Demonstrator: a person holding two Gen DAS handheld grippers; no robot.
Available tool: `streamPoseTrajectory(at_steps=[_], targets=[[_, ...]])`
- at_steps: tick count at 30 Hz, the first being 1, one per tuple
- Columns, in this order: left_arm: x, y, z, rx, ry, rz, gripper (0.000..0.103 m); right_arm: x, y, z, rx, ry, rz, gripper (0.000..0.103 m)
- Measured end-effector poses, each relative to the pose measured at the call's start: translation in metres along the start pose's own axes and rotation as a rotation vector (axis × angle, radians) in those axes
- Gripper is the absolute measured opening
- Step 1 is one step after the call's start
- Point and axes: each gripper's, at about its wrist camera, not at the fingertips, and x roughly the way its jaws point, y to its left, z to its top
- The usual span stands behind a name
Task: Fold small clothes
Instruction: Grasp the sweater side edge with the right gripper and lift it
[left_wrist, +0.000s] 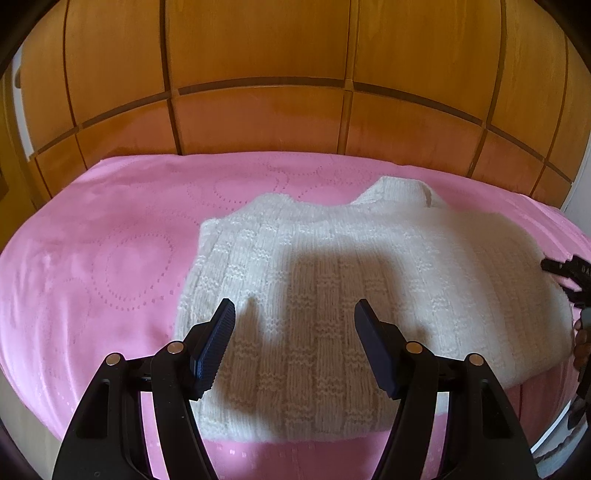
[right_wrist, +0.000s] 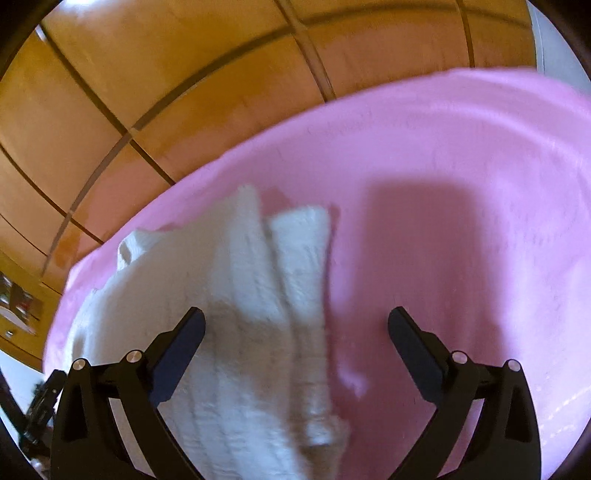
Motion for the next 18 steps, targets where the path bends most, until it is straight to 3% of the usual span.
streamPoseTrajectory(at_steps=[9,15,18], targets=[[0.011,-0.003,0.0,0.004,0.016,-0.004,0.066,-0.012,0.002,-0.018,-0.054,0.066,0.107,0.096],[0.02,-0.003,-0.004,0.004,0.034,-0.011,0.066,-0.024,0.008,-0.037,-0.066,0.114,0.168,0.066],[0.024,-0.002,-0.007,0.003,0.036,-0.006,0.075,-0.025,0.009,-0.04,-0.061,0.129,0.173,0.05]])
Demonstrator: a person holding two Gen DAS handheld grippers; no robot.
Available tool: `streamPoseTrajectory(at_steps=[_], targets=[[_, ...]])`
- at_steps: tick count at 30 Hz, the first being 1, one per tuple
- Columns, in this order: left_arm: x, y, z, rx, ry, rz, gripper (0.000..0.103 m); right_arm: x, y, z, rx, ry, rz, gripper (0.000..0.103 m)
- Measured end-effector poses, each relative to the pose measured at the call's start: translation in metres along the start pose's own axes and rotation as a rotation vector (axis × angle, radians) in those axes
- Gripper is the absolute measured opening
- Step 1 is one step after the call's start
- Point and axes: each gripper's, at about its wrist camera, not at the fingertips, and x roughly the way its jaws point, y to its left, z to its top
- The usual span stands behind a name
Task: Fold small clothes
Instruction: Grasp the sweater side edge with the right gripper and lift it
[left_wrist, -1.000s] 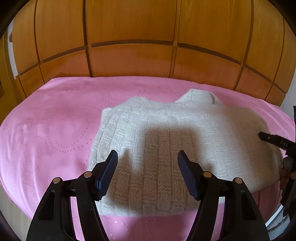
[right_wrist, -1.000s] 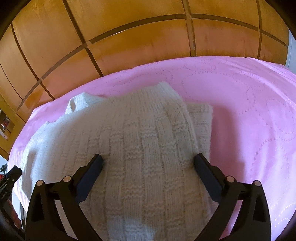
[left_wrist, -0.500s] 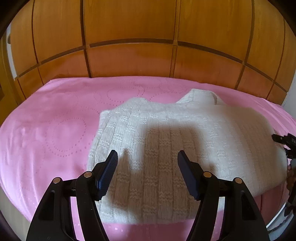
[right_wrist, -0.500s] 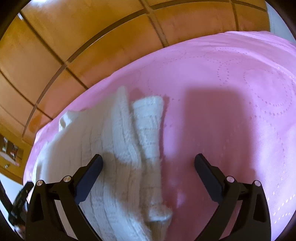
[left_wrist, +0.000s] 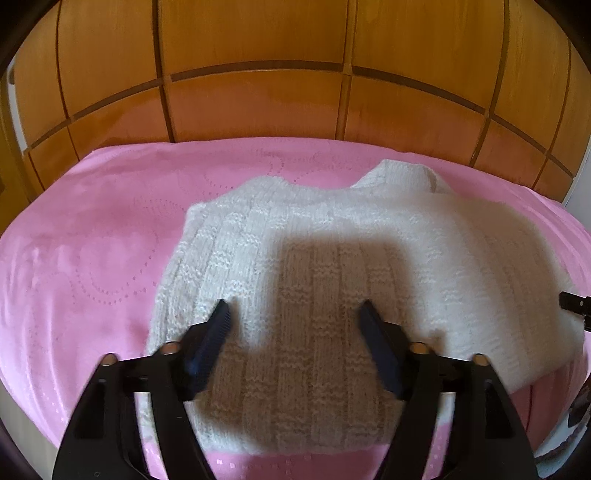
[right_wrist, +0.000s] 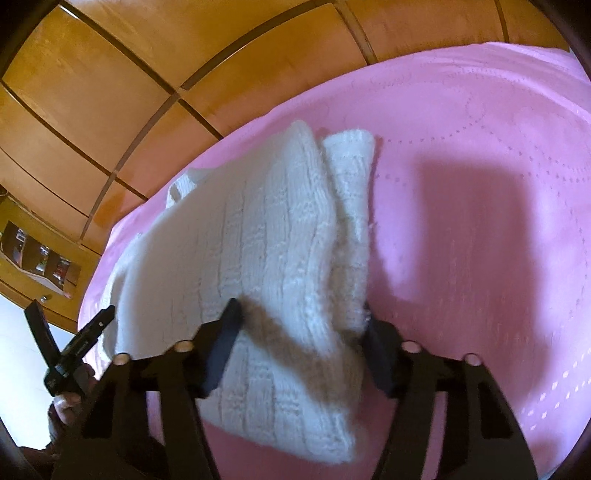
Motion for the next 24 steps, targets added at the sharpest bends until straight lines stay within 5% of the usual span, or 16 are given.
streamPoseTrajectory(at_steps=[3,12,18,24], targets=[[0.007,0.004,-0.003,-0.005,0.019,-0.02,0.075,0.007,0.011,0.003,-0.026,0.029,-0.013,0.031],[-0.01,0.03,-0.006,-0.089,-0.046,-0.046,0.075,-0.005,0.038,0.009,-0.081,0.041,-0.084,0.026],[-0.002,0.045,-0.015,-0.103,-0.003,-0.083,0.039,-0.015,0.06,0.016,-0.069,0.018,0.011,0.022],[0.011,0.062,-0.014,-0.159,0.047,-0.182,0.039,-0.016,0.128,0.024,-0.133,0.001,0.169,0.021]])
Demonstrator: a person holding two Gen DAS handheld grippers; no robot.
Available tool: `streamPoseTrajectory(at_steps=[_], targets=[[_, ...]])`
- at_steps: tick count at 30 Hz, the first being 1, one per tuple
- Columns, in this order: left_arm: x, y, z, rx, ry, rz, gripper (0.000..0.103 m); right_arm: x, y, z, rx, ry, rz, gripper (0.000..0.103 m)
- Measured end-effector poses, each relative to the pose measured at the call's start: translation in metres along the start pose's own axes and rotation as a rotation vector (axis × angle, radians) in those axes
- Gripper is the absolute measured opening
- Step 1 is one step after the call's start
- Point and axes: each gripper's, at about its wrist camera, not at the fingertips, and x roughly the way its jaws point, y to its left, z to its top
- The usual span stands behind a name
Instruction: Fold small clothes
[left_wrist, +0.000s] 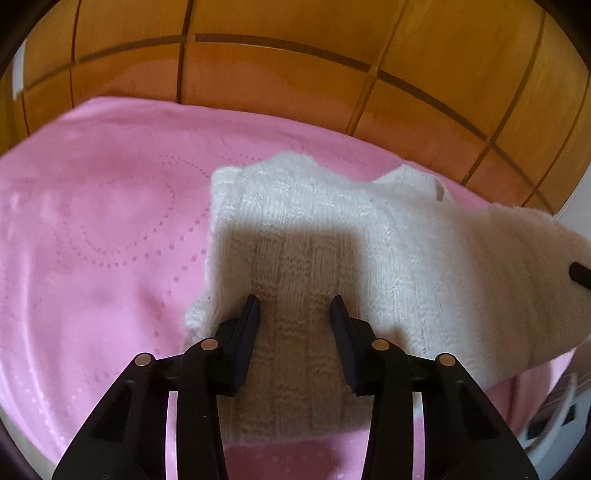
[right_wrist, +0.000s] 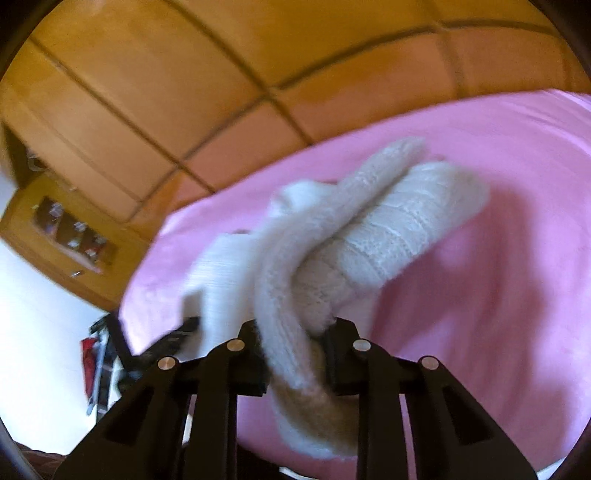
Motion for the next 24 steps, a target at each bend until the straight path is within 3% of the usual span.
streamPoseTrajectory(at_steps=[6,9,14,17,18,19,21,24], targets=[[-0.005,0.011,0.001,-0.047,-0.001,-0.076,0.039,0.034,0.095,0.026,-0.13,0.012,0.156,0.02],[-0.02,0.022,0.002,-0.098,-0.022,-0.103,0.039,0.066,0.14,0.032,-0.205,0.053,0.189,0.02],[-0.043,0.056,0.001,-0.205,-0.056,-0.095,0.039,0.141,0.182,0.014,-0.272,0.179,0.176,0.019],[-0.056,0.077,0.001,-0.259,-0.068,-0.115,0.04,0.181,0.186,-0.014,-0.327,0.257,0.108,0.022],[-0.06,0.084,0.002,-0.282,-0.068,-0.136,0.046,0.188,0.185,-0.022,-0.346,0.276,0.1,0.03],[-0.062,0.09,0.002,-0.305,-0.064,-0.166,0.055,0.192,0.187,-0.027,-0.35,0.29,0.114,0.047],[-0.067,0.102,0.002,-0.374,-0.061,-0.241,0.063,0.184,0.184,-0.031,-0.333,0.278,0.177,0.066],[-0.071,0.109,0.005,-0.427,-0.052,-0.336,0.064,0.151,0.177,-0.031,-0.345,0.205,0.212,0.068]])
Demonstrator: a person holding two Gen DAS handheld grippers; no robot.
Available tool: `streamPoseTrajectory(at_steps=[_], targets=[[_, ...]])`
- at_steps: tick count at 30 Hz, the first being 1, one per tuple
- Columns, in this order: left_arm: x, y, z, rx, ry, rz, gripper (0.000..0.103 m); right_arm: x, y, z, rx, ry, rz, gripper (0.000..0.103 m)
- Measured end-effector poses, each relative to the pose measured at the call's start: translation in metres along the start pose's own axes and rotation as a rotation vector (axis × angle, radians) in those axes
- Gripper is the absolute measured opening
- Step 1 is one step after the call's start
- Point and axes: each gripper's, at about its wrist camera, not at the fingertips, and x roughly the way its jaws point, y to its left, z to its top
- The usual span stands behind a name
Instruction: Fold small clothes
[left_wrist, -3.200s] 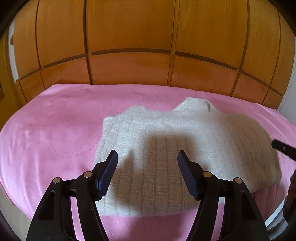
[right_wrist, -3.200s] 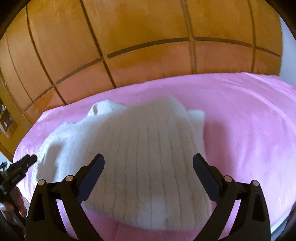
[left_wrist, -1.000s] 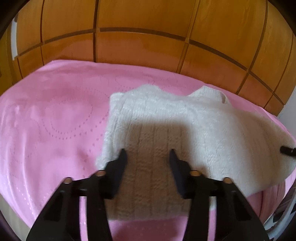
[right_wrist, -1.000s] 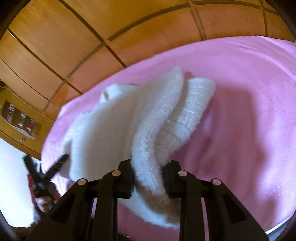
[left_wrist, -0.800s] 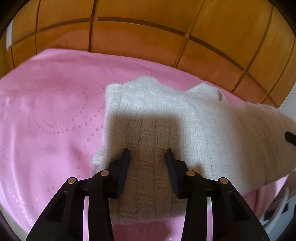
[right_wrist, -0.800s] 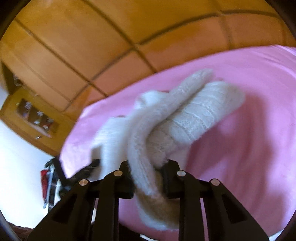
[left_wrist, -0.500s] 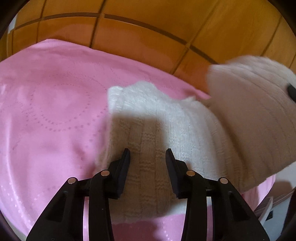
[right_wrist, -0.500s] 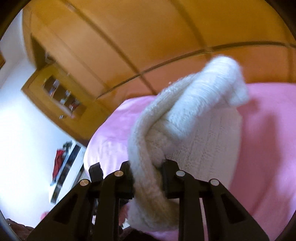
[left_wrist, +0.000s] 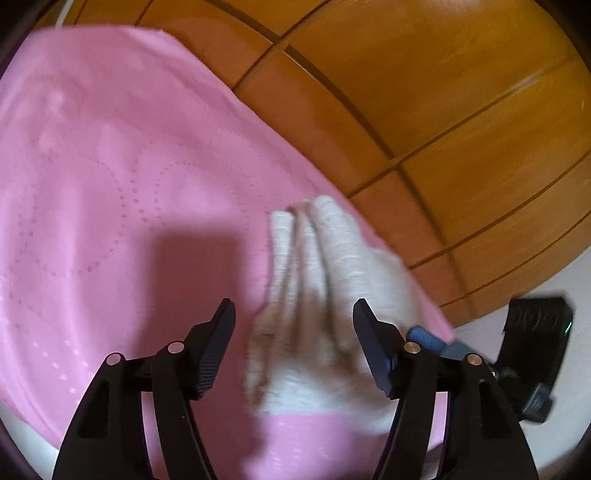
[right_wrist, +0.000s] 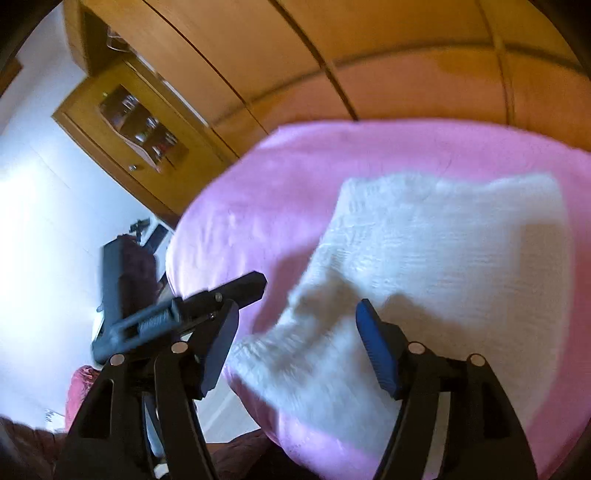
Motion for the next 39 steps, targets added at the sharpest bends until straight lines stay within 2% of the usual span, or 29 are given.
streamPoseTrajectory(at_steps=[2,3,6,9,12,13,15,17,18,20,21,23,24,25,29,35,37,39], targets=[[0.0,-0.002,0.002,-0.035,0.025,-0.074,0.066,-0.022,-0.008,-0.011,0.006,-0.031,-0.023,0.068],[0.001,-0.003,0.003,-0.044,0.042,-0.099,0.07,-0.032,-0.01,-0.019,-0.004,-0.045,-0.055,0.068],[0.011,-0.011,0.006,-0.04,0.084,-0.116,0.071,-0.056,-0.024,-0.043,-0.034,-0.074,-0.19,0.069],[0.033,-0.024,0.009,-0.034,0.158,-0.121,0.071,-0.068,-0.034,-0.062,-0.047,-0.085,-0.281,0.069],[0.05,-0.038,0.006,0.0,0.2,-0.108,0.071,-0.07,-0.039,-0.076,-0.059,-0.079,-0.321,0.068],[0.055,-0.044,0.006,0.021,0.201,-0.09,0.067,-0.065,-0.04,-0.076,-0.065,-0.072,-0.32,0.068],[0.065,-0.059,0.008,0.106,0.202,0.0,0.021,-0.055,-0.034,-0.077,-0.093,-0.062,-0.319,0.068],[0.065,-0.069,0.012,0.176,0.165,0.079,0.016,-0.043,-0.028,-0.076,-0.115,-0.06,-0.333,0.068],[0.063,-0.075,0.013,0.238,0.133,0.153,0.015,-0.039,-0.026,-0.076,-0.134,-0.051,-0.331,0.068],[0.063,-0.08,0.005,0.346,0.091,0.286,0.015,-0.026,-0.025,-0.083,-0.174,0.004,-0.353,0.067],[0.072,-0.078,-0.002,0.394,0.1,0.35,0.015,-0.024,-0.03,-0.089,-0.169,0.02,-0.353,0.068],[0.082,-0.075,-0.021,0.432,0.113,0.399,0.016,-0.014,-0.037,-0.099,-0.165,0.034,-0.362,0.068],[0.081,-0.08,-0.029,0.461,0.08,0.418,0.017,-0.011,-0.038,-0.101,-0.172,0.028,-0.37,0.068],[0.078,-0.084,-0.035,0.478,0.043,0.44,0.023,-0.012,-0.039,-0.101,-0.167,0.025,-0.369,0.068],[0.06,-0.094,-0.036,0.439,-0.014,0.45,0.041,-0.025,-0.04,-0.098,-0.147,0.006,-0.355,0.068],[0.047,-0.099,-0.025,0.448,-0.066,0.457,0.044,-0.062,-0.045,-0.088,-0.086,-0.063,-0.315,0.068],[0.042,-0.103,-0.023,0.455,-0.083,0.459,0.059,-0.071,-0.048,-0.078,-0.065,-0.092,-0.318,0.068],[0.037,-0.108,-0.027,0.466,-0.099,0.444,0.059,-0.076,-0.05,-0.068,-0.052,-0.105,-0.319,0.067]])
